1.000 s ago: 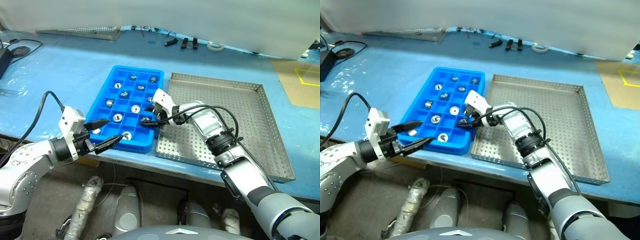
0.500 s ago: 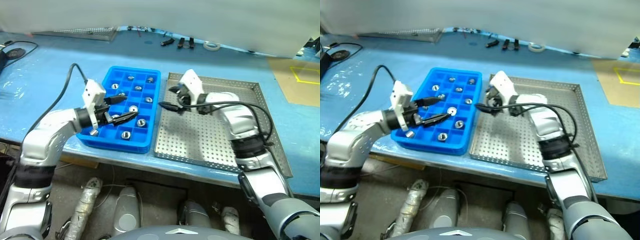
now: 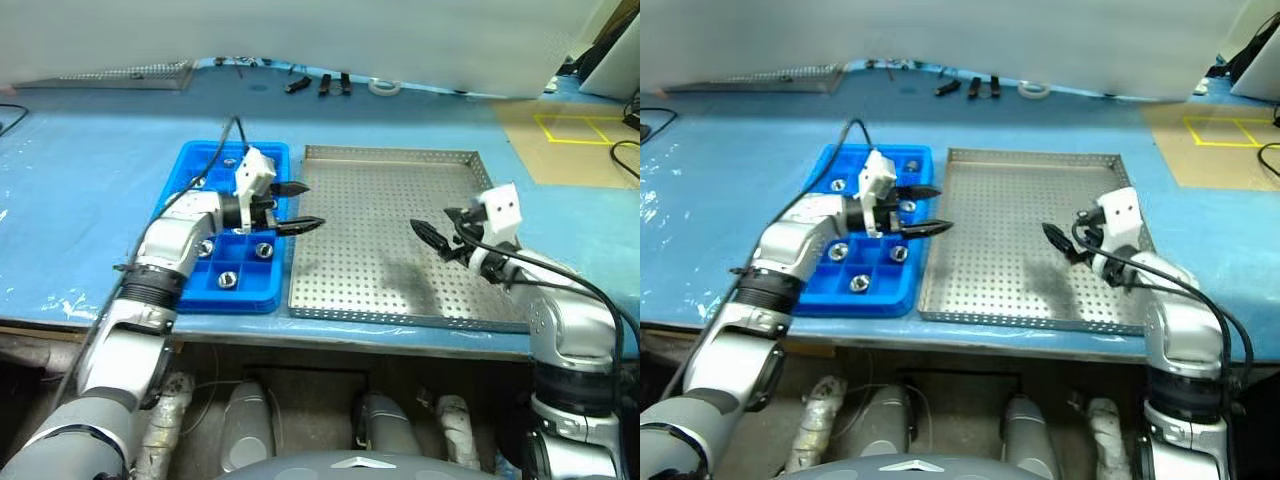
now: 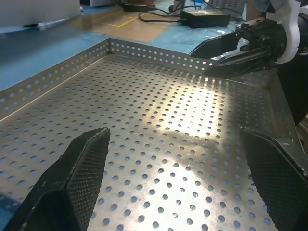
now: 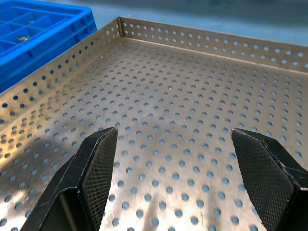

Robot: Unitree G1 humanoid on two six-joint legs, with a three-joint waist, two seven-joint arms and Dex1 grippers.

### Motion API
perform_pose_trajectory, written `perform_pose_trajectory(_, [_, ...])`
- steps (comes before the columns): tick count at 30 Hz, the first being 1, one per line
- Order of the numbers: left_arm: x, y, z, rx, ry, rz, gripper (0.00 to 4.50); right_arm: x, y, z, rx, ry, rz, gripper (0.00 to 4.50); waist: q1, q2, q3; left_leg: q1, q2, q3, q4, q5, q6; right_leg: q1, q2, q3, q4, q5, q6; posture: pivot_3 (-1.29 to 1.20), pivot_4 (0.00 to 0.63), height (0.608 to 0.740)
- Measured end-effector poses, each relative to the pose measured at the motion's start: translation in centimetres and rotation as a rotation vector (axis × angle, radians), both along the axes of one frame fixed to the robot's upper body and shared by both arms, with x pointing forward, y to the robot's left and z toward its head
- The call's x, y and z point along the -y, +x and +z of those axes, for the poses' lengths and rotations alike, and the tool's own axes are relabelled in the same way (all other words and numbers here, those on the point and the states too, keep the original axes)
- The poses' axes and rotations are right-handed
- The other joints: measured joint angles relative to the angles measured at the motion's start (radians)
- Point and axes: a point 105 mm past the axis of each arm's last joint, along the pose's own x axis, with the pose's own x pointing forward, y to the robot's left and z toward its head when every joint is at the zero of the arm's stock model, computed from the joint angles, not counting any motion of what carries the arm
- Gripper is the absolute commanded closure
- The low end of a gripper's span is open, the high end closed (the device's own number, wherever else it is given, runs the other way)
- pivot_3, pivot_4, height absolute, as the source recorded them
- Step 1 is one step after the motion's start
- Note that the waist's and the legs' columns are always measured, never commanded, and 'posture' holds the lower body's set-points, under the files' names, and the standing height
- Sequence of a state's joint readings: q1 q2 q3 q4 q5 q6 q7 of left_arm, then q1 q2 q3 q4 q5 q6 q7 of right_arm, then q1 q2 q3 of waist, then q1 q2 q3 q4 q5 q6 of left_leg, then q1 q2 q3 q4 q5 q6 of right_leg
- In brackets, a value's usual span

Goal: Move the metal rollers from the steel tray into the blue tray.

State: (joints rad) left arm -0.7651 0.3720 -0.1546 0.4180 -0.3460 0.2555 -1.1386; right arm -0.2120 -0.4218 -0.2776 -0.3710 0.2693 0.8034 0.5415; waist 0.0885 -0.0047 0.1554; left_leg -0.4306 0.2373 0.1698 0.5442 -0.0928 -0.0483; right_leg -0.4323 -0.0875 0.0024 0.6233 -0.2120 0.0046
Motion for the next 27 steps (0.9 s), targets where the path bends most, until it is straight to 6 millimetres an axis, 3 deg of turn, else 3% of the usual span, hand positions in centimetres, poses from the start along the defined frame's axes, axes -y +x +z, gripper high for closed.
perform_pose_trajectory(10, [-1.2,-0.2,-0.7,-0.012,0.014,0.004,0.0,-0.4,-0.4,1.1,0.048,0.023,0.019,0.54,0.0,0.0,0.0,0.009,0.0,0.003,-0.001,-0.004,0.006,0.008,-0.001,0.001,-0.003,0.0,0.0,-0.13,0.15,0.74])
perform_pose_trajectory(27, [-2.0,-0.2,-0.5,-0.008,0.009,0.027,0.0,-0.6,-0.3,1.5,0.061,0.015,0.033,0.54,0.006,0.0,0.0,0.009,0.0,0.004,-0.004,-0.004,0.006,0.008,-0.001,0.001,-0.006,-0.001,0.0,-0.11,0.15,0.74])
